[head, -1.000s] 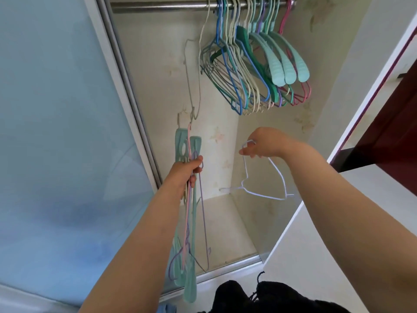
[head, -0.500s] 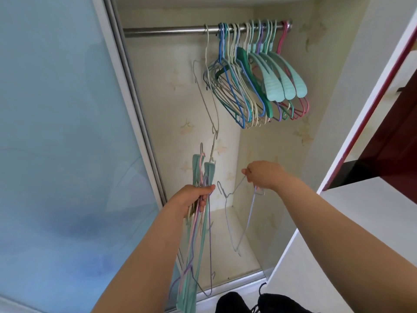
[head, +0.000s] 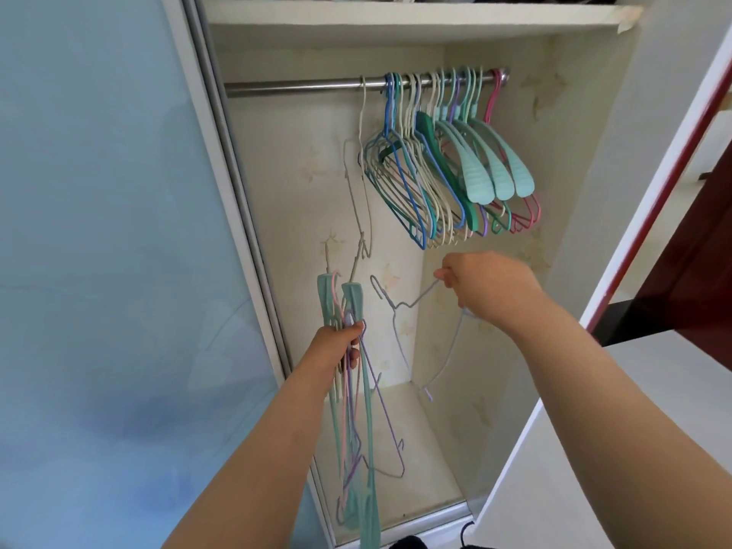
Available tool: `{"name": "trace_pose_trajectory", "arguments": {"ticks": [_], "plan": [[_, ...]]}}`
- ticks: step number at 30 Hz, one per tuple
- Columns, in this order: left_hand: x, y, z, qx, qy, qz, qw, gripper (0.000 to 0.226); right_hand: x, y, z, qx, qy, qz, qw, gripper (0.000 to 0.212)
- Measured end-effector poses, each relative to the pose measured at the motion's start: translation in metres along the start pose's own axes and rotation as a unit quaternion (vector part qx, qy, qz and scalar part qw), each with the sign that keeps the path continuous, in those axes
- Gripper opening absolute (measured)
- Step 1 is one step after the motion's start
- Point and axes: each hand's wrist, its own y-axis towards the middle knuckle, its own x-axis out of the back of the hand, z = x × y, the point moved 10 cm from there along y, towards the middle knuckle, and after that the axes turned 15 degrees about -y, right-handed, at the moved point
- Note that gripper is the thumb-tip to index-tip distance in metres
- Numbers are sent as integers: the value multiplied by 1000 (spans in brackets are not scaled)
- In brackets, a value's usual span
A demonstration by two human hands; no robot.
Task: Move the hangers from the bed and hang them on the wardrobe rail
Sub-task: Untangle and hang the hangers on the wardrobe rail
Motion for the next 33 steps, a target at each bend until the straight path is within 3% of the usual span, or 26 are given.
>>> {"name": "trace_pose_trajectory", "arguments": {"ticks": [5, 7, 15, 24, 33], "plan": [[11, 9, -8, -11, 1, -42, 999, 29, 50, -15, -6, 52, -4, -8, 999, 21], [13, 12, -11, -14, 3, -50, 999, 29, 64, -22, -15, 42, 50, -23, 998, 29], [14, 18, -20, -27, 18, -69, 997, 22, 120, -38, -37, -31, 137, -192, 971, 32], [4, 12, -42, -83, -46, -43, 995, 18, 97, -22, -34, -85, 117, -172, 975, 36], [-6, 0, -80, -152, -38, -18, 988, 22, 130, -44, -42, -95, 111, -245, 958, 35]]}}
